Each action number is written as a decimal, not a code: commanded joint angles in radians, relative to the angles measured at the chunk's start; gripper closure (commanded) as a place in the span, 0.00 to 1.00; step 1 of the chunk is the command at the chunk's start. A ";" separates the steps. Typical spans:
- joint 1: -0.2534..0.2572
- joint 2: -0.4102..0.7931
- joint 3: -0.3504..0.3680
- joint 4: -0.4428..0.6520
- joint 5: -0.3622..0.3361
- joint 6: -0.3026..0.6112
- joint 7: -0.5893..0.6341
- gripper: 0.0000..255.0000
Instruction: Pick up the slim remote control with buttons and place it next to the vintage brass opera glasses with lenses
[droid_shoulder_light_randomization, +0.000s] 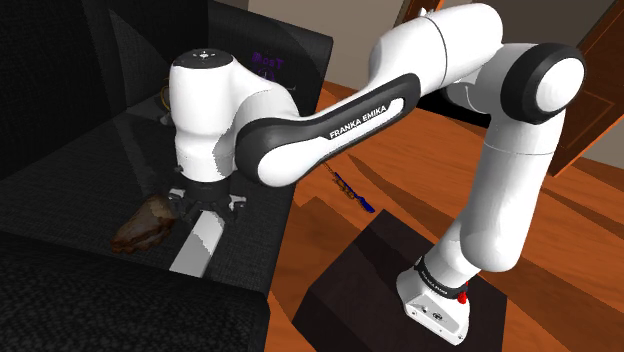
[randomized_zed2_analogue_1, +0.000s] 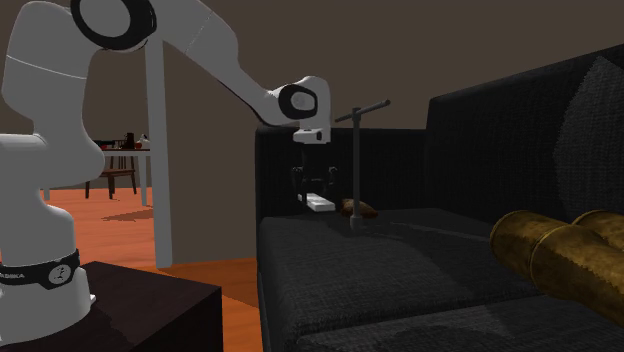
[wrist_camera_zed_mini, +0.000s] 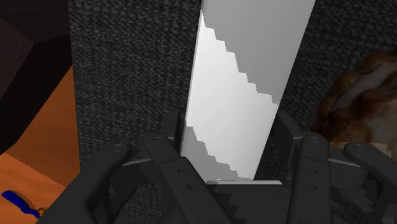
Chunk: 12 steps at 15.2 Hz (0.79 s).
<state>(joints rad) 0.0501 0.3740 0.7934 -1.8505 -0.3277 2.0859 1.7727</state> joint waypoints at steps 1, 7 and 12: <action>-0.006 -0.014 0.007 0.012 0.013 -0.021 -0.010 1.00; -0.018 -0.049 0.023 0.054 0.046 -0.087 -0.032 1.00; -0.023 -0.072 0.033 0.096 0.069 -0.145 -0.048 1.00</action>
<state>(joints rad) 0.0256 0.3024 0.8258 -1.7700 -0.2604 1.9564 1.7269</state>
